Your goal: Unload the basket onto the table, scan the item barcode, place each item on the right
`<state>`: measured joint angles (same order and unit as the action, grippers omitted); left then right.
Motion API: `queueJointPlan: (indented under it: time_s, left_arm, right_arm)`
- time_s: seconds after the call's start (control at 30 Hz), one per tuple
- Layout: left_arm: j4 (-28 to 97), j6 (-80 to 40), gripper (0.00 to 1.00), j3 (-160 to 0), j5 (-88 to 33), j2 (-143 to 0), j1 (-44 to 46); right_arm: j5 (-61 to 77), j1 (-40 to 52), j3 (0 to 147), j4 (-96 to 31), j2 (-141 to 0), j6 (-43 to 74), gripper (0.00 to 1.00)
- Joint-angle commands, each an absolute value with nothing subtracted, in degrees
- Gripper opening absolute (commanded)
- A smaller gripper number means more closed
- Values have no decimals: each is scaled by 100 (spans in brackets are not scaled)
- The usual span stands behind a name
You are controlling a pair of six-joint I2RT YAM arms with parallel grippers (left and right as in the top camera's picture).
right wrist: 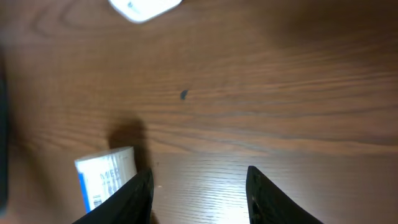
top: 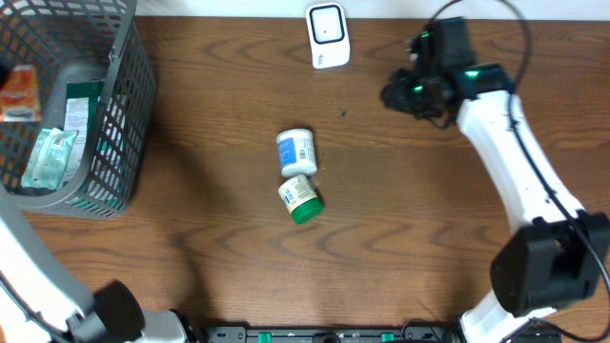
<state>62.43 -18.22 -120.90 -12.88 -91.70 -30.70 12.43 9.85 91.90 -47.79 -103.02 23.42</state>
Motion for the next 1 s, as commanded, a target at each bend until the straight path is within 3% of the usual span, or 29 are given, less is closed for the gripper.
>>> queueJointPlan:
  time_s: [0.0,0.4,0.67,0.97]
  left_arm:
    - [6479,-1857,7,-12272,-1264,-8700,-2512]
    - [8160,-1831,7,-11535,-840,-9039,-143]
    - [7365,-1831,7,-9876,-637,-9784,755]
    - [6147,-1826,7,-9070,-633,-10565,908]
  right_arm:
    - [1260,683,9301,-4917,-10084,2265,44]
    - [1249,416,9299,-5231,-10116,2051,43]
    - [1249,416,9282,-5297,-10138,2051,43]
    - [1227,416,9233,-5295,-10138,2047,43]
